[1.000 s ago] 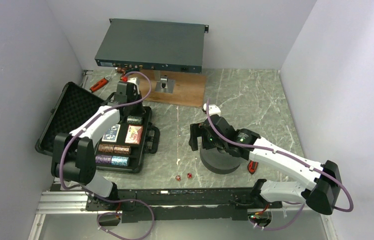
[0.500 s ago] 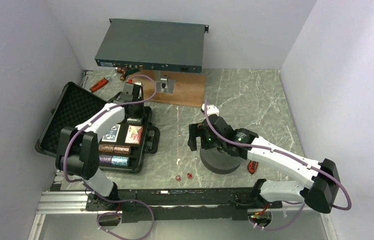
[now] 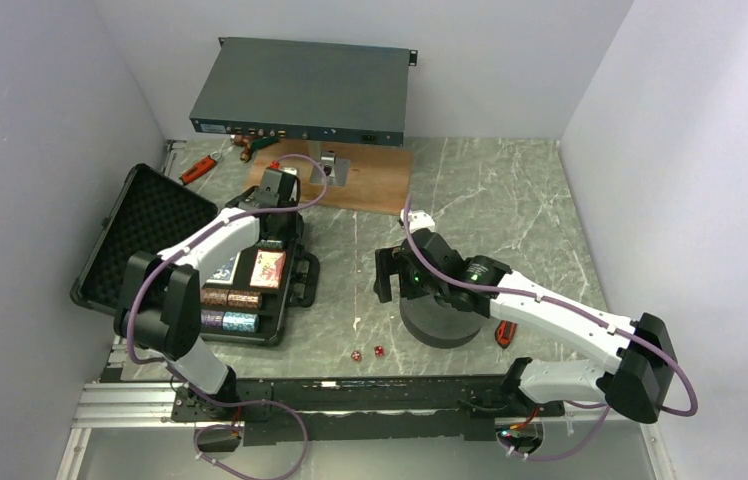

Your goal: Pack up texas hold em set

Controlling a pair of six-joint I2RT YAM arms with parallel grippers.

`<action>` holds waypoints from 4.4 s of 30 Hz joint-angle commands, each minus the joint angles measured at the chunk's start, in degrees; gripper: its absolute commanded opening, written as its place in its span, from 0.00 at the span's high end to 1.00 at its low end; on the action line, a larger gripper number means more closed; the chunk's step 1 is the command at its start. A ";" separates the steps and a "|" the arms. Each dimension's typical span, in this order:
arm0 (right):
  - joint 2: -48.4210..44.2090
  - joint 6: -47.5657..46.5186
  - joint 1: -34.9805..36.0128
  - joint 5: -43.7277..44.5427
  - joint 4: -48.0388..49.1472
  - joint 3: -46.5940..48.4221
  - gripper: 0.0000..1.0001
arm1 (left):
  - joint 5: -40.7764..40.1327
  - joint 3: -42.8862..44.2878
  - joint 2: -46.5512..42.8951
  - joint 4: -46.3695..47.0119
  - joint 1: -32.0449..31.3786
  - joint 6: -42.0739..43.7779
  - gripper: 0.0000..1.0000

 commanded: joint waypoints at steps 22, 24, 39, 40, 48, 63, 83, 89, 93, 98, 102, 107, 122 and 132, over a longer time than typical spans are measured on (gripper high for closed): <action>0.07 0.03 -0.24 -0.46 1.96 0.37 0.05 | -15.83 3.64 4.75 -5.99 0.55 0.43 1.00; -0.13 0.18 -0.24 -0.46 2.05 0.02 0.05 | -16.95 3.39 4.61 -6.23 1.16 0.38 1.00; -1.41 0.21 -0.24 0.34 1.70 -1.31 0.04 | -14.74 0.12 0.28 -4.14 4.54 -1.88 0.87; -1.39 0.23 -0.24 0.29 1.70 -1.29 0.04 | -14.49 0.16 -0.22 -4.08 4.54 -1.84 0.84; -0.95 0.13 -0.24 0.24 1.62 -0.85 0.04 | -14.10 0.97 -5.95 -5.31 4.10 -2.01 0.59; 0.72 -0.38 -0.24 0.47 0.38 0.86 0.05 | -10.71 3.90 -26.34 -11.58 2.70 3.56 0.00; 7.10 0.73 1.74 -1.61 -4.42 0.52 0.07 | -21.36 -11.02 -47.30 -2.81 2.70 10.24 0.01; 11.22 2.81 4.66 -3.87 -2.87 0.03 0.15 | -22.28 -11.10 -48.02 -3.19 2.70 10.71 0.01; 14.37 4.44 7.76 -3.83 -2.46 1.12 0.20 | -22.18 -11.47 -48.65 -2.92 2.70 11.02 0.01; 17.70 5.93 11.45 -2.57 -3.29 2.30 0.27 | -22.61 -11.32 -48.72 -3.19 2.70 11.26 0.02; 18.31 7.09 13.18 -0.62 -5.11 3.15 0.28 | -22.58 -11.58 -49.06 -2.90 2.70 11.37 0.02; 16.02 8.02 14.26 4.30 -10.04 5.76 0.22 | -22.37 -11.40 -49.02 -3.07 2.70 11.46 0.02; 14.04 8.92 18.63 -1.06 -11.03 6.90 0.37 | -22.54 -11.50 -49.39 -3.09 2.70 11.72 0.02; 18.51 12.51 20.29 -0.64 -7.70 4.47 0.43 | -22.38 -11.49 -49.32 -3.17 2.70 11.72 0.02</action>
